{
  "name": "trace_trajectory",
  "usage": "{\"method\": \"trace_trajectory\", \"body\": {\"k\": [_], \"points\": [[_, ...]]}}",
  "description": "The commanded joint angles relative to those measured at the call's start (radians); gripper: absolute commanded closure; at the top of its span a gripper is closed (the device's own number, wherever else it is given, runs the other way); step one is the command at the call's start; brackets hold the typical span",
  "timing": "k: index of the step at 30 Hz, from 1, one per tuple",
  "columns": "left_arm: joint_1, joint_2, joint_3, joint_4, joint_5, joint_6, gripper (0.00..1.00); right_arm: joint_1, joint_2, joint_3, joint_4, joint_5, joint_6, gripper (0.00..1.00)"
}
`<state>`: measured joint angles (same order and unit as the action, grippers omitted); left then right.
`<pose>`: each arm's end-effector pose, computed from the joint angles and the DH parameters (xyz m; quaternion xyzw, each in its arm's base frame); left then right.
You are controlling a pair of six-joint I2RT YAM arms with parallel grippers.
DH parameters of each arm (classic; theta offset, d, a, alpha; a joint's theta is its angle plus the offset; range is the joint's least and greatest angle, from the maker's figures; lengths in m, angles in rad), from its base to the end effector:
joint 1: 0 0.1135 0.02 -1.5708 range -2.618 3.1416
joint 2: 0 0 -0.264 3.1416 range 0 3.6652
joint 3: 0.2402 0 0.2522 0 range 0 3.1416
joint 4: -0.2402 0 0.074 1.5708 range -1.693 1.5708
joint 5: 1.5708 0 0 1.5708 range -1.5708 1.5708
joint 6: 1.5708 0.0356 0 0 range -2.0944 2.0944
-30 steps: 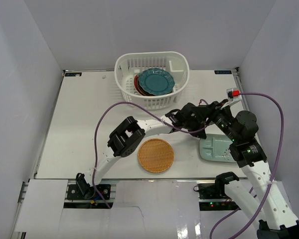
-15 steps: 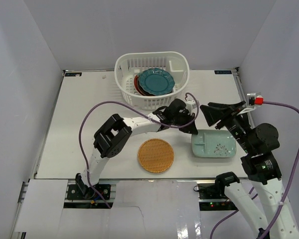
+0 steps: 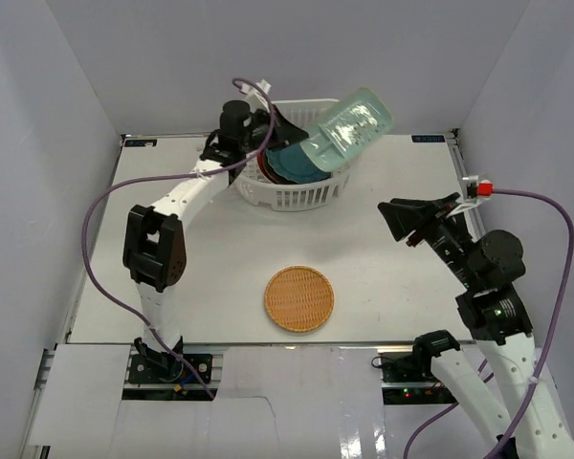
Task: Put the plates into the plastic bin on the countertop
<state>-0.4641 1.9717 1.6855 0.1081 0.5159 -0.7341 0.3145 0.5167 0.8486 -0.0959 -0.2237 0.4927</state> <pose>0.4198 -0.2298 0.3264 0.0623 0.7571 -0.5114 0.4018 0.1005 0.0410 0.4059 -0.0326 0.6204 0.3701 0.6907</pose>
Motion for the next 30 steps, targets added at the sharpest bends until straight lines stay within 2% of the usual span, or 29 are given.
{"method": "trace_trajectory", "body": {"k": [1, 5, 9, 15, 16, 18, 25, 30], "points": [[0.111, -0.070, 0.109, -0.019, -0.040, -0.033, 1.00, 0.000, 0.069, -0.046, 0.048, -0.083, 0.014, 0.50], [0.191, -0.011, 0.192, -0.151, -0.086, 0.024, 1.00, 0.001, 0.153, -0.106, 0.073, -0.126, 0.017, 0.50], [0.211, 0.067, 0.287, -0.245, -0.105, 0.082, 1.00, 0.006, 0.258, -0.190, 0.119, -0.170, 0.018, 0.44], [0.211, 0.107, 0.292, -0.286, -0.145, 0.130, 1.00, 0.057, 0.399, -0.273, 0.157, -0.177, 0.011, 0.26], [0.211, 0.107, 0.283, -0.288, -0.161, 0.133, 1.00, 0.084, 0.413, -0.293, 0.160, -0.149, 0.006, 0.20], [0.211, 0.110, 0.266, -0.291, -0.166, 0.147, 1.00, 0.116, 0.453, -0.315, 0.180, -0.120, 0.003, 0.16], [0.211, 0.108, 0.207, -0.312, -0.197, 0.191, 1.00, 0.262, 0.577, -0.388, 0.260, -0.051, 0.024, 0.14], [0.211, 0.142, 0.229, -0.352, -0.174, 0.223, 1.00, 0.311, 0.677, -0.440, 0.326, -0.060, 0.060, 0.15]]}}
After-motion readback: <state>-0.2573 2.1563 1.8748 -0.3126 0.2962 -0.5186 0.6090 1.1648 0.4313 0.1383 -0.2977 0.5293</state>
